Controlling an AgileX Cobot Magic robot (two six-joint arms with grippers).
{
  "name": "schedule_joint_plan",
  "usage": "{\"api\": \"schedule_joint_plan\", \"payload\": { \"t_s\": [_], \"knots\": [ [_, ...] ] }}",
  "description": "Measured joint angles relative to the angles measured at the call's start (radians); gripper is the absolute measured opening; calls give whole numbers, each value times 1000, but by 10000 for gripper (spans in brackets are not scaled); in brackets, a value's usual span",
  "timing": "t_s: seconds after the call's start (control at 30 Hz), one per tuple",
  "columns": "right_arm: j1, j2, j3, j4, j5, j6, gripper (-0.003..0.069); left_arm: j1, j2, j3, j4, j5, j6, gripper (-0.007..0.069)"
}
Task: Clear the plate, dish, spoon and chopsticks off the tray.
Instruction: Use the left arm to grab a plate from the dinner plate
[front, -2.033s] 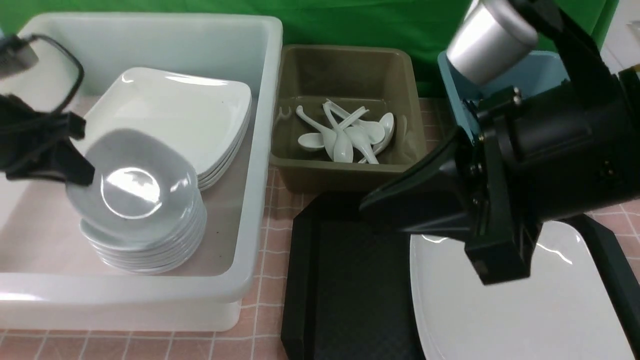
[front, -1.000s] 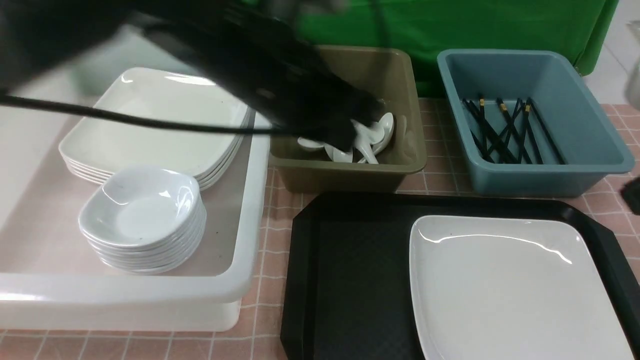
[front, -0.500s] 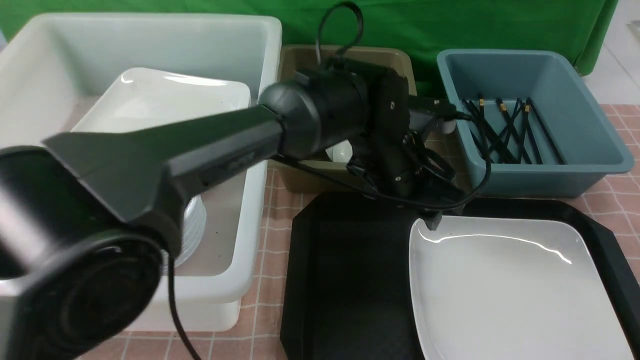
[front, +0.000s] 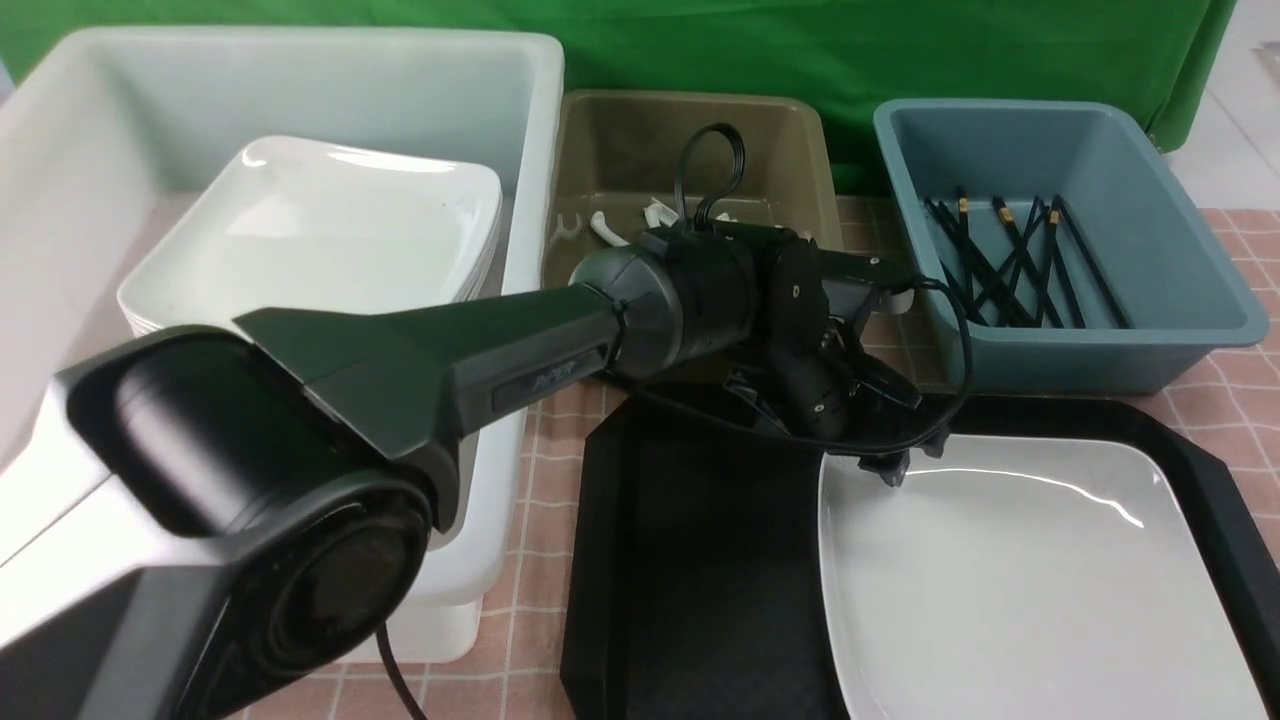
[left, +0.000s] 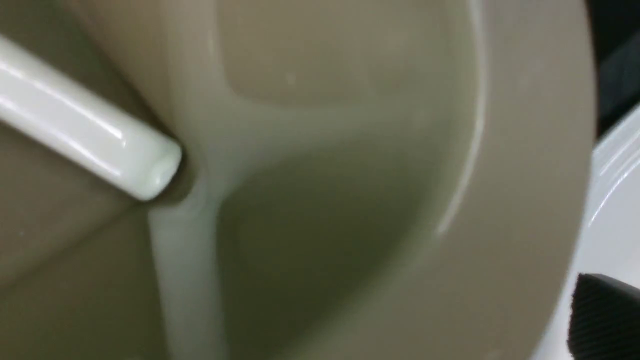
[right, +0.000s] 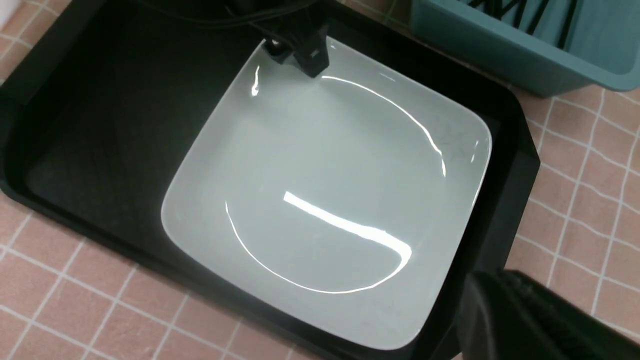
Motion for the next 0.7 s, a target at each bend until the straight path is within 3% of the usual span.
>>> {"api": "schedule_joint_plan", "payload": {
  "t_s": [0.03,0.1,0.17,0.37,0.7],
  "knots": [
    [0,0,0,0,0,0,30,0,1,0,0,-1,0,400],
    [0,0,0,0,0,0,30,0,5,0,-7,0,0,255],
    [0,0,0,0,-1,-1,30,2,4,-1,-37,8,-4,174],
    [0,0,0,0,-16,-1,30,2,-15,-1,-25,40,-4,171],
    [0,0,0,0,-48,-1,30,-6,-212,-1,54,208,57,36]
  ]
}}
